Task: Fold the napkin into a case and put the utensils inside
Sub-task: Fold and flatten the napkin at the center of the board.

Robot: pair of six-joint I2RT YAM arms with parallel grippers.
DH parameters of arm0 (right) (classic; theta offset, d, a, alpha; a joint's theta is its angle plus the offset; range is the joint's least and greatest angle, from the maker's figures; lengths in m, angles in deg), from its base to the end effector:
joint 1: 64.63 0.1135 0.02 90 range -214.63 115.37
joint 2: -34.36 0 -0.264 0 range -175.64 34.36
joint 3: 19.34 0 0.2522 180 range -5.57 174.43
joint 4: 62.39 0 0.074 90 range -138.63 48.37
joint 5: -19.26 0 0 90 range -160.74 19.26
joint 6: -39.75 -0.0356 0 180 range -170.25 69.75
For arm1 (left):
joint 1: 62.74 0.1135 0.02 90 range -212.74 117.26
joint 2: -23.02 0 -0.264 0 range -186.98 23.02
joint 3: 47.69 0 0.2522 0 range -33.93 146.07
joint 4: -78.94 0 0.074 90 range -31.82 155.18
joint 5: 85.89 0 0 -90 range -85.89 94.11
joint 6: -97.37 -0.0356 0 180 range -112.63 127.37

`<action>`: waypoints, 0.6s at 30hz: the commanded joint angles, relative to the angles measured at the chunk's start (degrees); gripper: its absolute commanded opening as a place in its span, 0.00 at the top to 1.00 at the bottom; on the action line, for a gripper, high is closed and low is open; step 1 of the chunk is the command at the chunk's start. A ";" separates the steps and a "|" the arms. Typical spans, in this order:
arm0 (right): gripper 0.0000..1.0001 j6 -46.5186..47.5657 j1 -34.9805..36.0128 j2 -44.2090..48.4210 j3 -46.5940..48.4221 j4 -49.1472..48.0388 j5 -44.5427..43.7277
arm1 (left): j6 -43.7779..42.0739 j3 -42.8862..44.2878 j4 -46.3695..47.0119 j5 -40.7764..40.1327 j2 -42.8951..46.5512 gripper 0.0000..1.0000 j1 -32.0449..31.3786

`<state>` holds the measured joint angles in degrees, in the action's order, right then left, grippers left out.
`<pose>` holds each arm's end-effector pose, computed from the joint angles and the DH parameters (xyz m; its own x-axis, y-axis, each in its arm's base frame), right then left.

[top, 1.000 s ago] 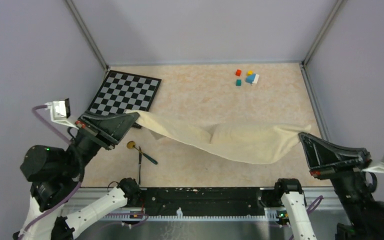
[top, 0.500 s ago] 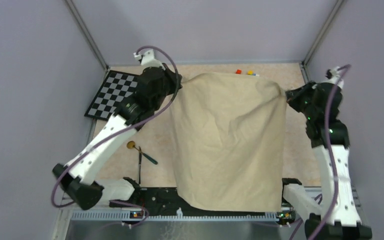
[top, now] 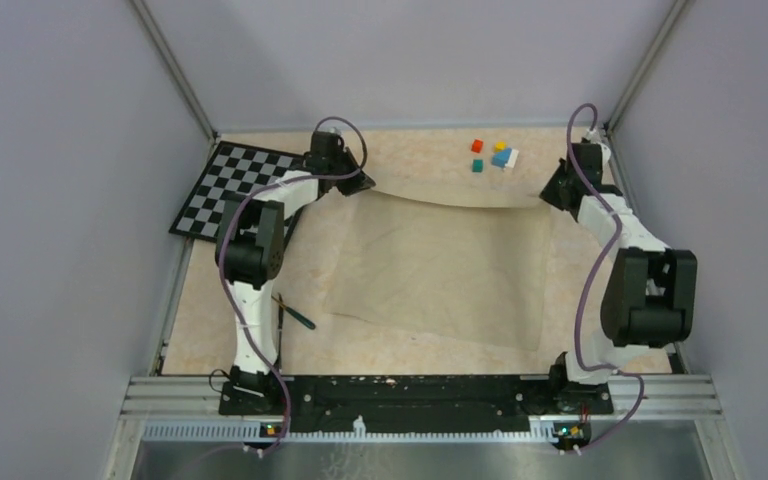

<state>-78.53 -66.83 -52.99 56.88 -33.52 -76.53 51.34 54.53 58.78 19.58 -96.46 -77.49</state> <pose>0.3387 -0.0166 0.2582 -0.5110 0.4913 -0.7053 0.4060 0.8612 0.3058 0.4587 -0.1306 0.2027 -0.7355 -0.4983 -0.4591 -0.0839 0.7394 -0.6681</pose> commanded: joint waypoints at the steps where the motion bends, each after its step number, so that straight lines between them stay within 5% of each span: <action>1: 1.00 4.04 -0.95 -6.41 7.65 -4.36 -0.20 | 0.76 4.49 5.87 9.98 -2.94 1.00 1.08; 11: 1.00 4.44 -1.03 -7.54 11.02 2.94 5.53 | -3.84 1.91 2.06 11.40 1.73 1.00 1.99; 18: 1.00 0.34 -0.97 7.07 -1.37 14.63 14.78 | -8.69 -9.64 -12.73 10.84 13.37 1.00 2.51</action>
<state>-75.49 -67.42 -56.82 61.43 -27.53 -66.58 46.86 51.17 54.15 29.61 -92.63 -75.76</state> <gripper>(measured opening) 0.006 0.016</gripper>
